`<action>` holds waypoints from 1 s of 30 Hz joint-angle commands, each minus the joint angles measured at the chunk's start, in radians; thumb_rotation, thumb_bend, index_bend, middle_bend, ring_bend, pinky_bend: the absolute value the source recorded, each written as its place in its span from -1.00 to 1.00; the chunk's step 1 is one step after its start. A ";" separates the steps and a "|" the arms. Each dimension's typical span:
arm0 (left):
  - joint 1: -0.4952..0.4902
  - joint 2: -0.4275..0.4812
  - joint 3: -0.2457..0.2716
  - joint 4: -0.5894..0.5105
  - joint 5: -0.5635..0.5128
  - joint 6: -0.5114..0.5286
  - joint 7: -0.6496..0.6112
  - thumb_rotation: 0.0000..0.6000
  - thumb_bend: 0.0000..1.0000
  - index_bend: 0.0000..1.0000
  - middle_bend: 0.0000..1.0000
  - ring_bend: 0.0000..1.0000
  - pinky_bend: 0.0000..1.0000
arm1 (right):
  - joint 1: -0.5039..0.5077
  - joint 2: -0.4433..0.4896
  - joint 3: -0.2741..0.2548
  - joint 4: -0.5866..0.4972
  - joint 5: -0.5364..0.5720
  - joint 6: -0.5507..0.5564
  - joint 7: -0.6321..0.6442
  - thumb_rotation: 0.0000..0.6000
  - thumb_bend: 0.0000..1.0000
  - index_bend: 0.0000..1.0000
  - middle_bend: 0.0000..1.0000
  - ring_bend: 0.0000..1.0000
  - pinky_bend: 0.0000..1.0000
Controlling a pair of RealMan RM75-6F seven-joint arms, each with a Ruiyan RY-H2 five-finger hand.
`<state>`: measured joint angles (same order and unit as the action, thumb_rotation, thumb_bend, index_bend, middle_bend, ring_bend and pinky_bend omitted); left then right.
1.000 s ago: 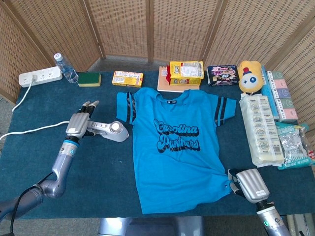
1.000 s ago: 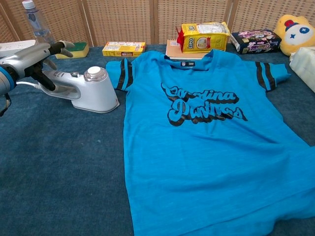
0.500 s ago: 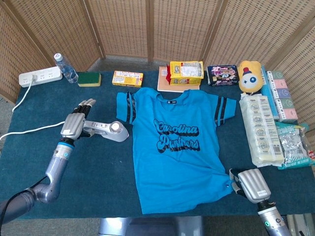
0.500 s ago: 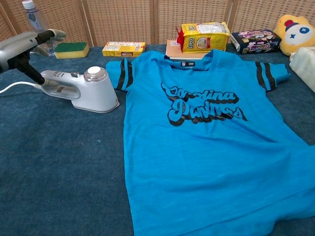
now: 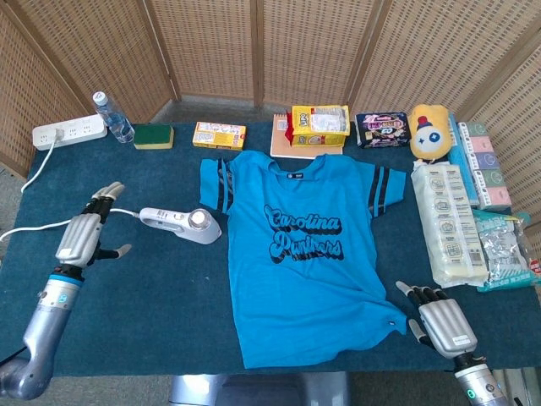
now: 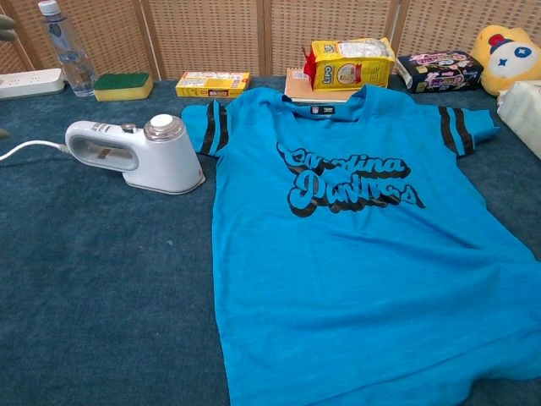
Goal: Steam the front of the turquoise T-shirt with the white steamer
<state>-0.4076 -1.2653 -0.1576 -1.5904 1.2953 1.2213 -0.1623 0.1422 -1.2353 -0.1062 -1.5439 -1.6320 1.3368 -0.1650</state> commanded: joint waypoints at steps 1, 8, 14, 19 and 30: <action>0.031 0.037 0.013 -0.038 0.004 0.029 -0.010 1.00 -0.65 -1.00 -0.92 -1.00 -0.68 | -0.009 0.009 -0.005 -0.004 0.001 0.008 0.005 1.00 -0.17 -0.88 -0.57 -0.58 -0.50; 0.068 0.081 0.025 -0.078 0.002 0.050 -0.019 1.00 -0.65 -1.00 -0.92 -1.00 -0.68 | -0.031 0.027 -0.010 0.002 0.000 0.035 0.019 1.00 -0.37 -0.98 -0.65 -0.69 -0.59; 0.101 0.134 0.055 -0.119 0.013 0.052 -0.022 1.00 -0.65 -1.00 -0.92 -1.00 -0.68 | -0.049 0.043 -0.011 0.010 0.007 0.055 0.042 1.00 -0.45 -0.99 -0.67 -0.70 -0.60; 0.149 0.185 0.097 -0.164 0.049 0.092 -0.005 1.00 -0.64 -1.00 -0.92 -1.00 -0.66 | -0.072 0.049 -0.007 0.027 0.022 0.082 0.089 1.00 -0.46 -0.97 -0.66 -0.68 -0.58; 0.325 0.190 0.216 -0.164 0.158 0.281 0.031 1.00 -0.57 -0.81 -0.77 -0.95 -0.61 | -0.112 -0.014 0.075 0.120 -0.006 0.272 0.209 1.00 -0.44 -0.52 -0.36 -0.32 -0.25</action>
<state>-0.1069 -1.0718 0.0406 -1.7634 1.4325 1.4725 -0.1419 0.0332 -1.2404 -0.0403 -1.4334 -1.6292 1.5984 0.0356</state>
